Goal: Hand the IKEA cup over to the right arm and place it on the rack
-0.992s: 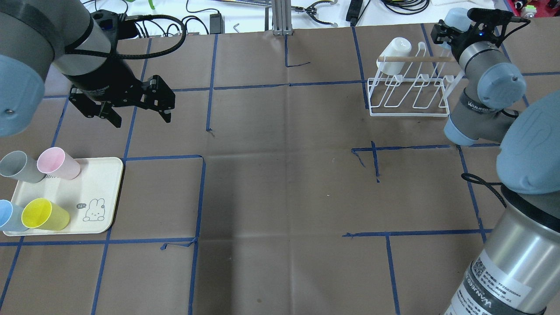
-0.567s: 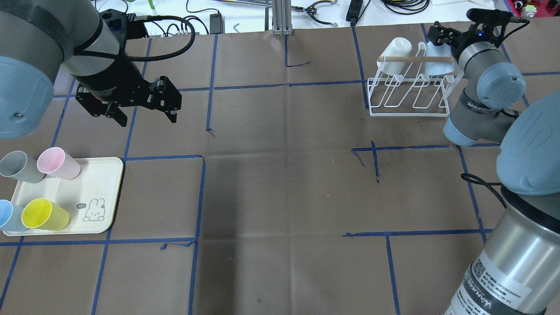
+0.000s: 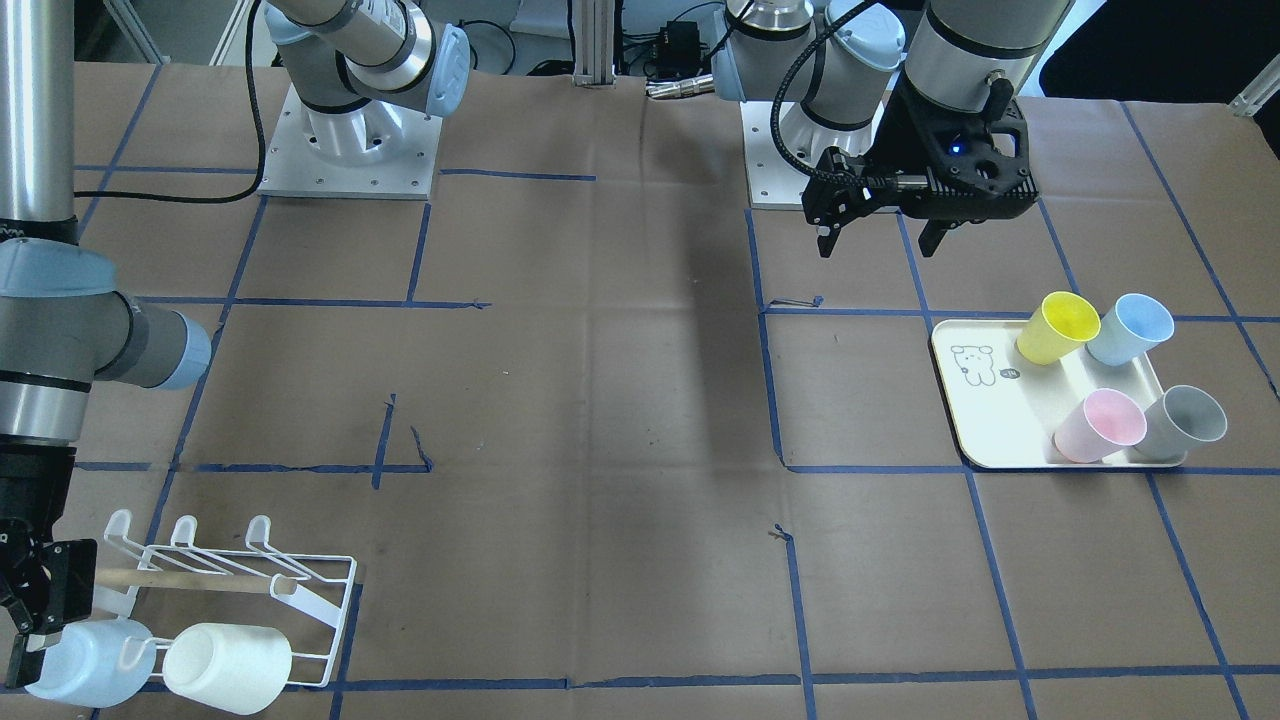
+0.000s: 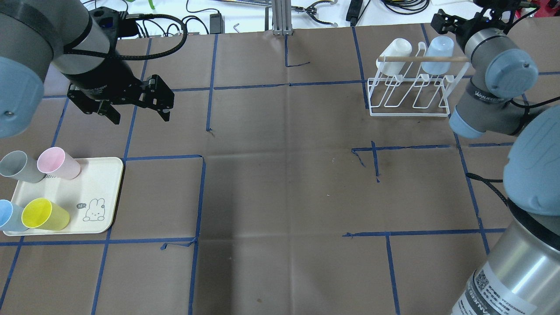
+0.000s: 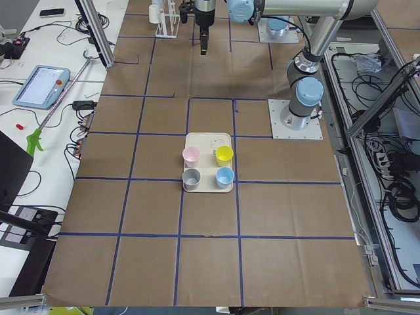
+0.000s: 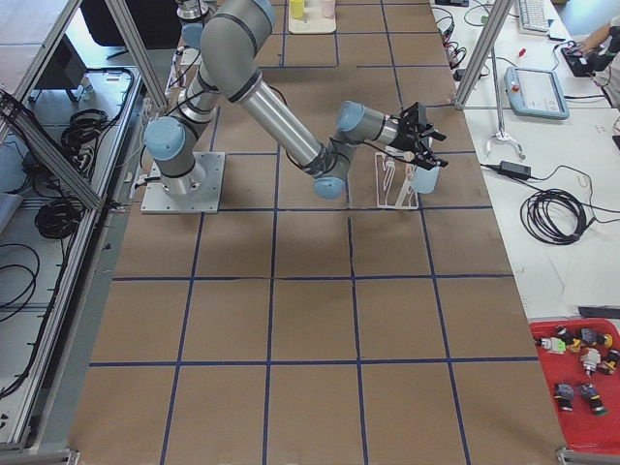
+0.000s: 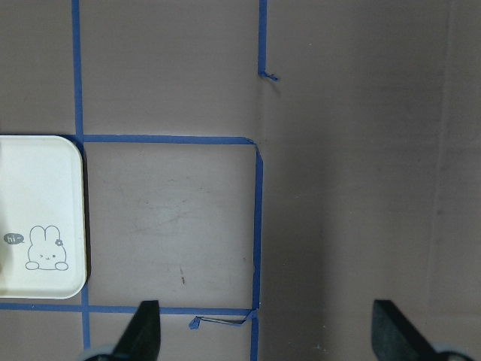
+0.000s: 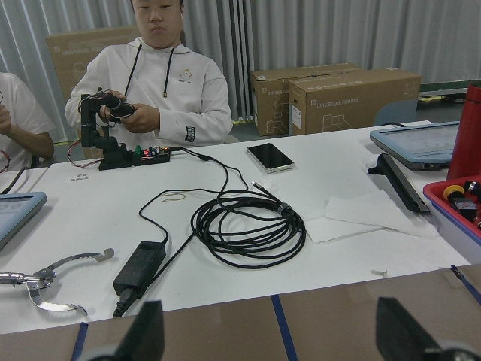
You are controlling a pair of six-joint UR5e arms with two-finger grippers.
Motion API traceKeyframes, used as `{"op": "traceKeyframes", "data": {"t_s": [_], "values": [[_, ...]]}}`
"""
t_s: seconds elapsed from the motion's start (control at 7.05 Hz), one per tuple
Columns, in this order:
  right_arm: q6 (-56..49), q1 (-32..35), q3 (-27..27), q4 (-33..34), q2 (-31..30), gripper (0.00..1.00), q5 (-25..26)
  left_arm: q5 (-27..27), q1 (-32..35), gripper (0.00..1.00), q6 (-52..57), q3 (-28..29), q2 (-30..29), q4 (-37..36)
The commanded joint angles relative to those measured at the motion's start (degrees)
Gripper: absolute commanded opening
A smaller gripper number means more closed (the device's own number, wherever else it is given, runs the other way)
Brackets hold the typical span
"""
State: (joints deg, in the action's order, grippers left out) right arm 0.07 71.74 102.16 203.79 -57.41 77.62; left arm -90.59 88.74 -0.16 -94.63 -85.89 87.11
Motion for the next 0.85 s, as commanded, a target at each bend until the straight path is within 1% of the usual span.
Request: {"op": "traceKeyframes", "data": {"t_s": [0.0,0.14,0.43,0.57,0.71], "values": [[0.5,0.2,-0.1,-6.3,-7.2,1.0,-0.1,0.1,-0.1,1.0,0.0,0.0,0.1,0.0],[-0.1,0.3,-0.1,-11.3,-11.0,1.0,-0.1,0.1,0.0,1.0,0.0,0.1,0.1,0.0],[-0.2,1.6,-0.2,-25.4,-16.4,1.0,0.0,0.1,0.0,1.0,-0.3,0.1,0.0,0.0],[-0.2,2.6,-0.3,-34.6,-19.7,1.0,0.2,0.1,0.1,1.0,-0.5,0.1,-0.1,0.0],[-0.2,3.3,-1.1,-46.8,-23.5,1.0,1.0,0.1,0.0,1.0,-0.5,0.1,0.0,0.0]]}}
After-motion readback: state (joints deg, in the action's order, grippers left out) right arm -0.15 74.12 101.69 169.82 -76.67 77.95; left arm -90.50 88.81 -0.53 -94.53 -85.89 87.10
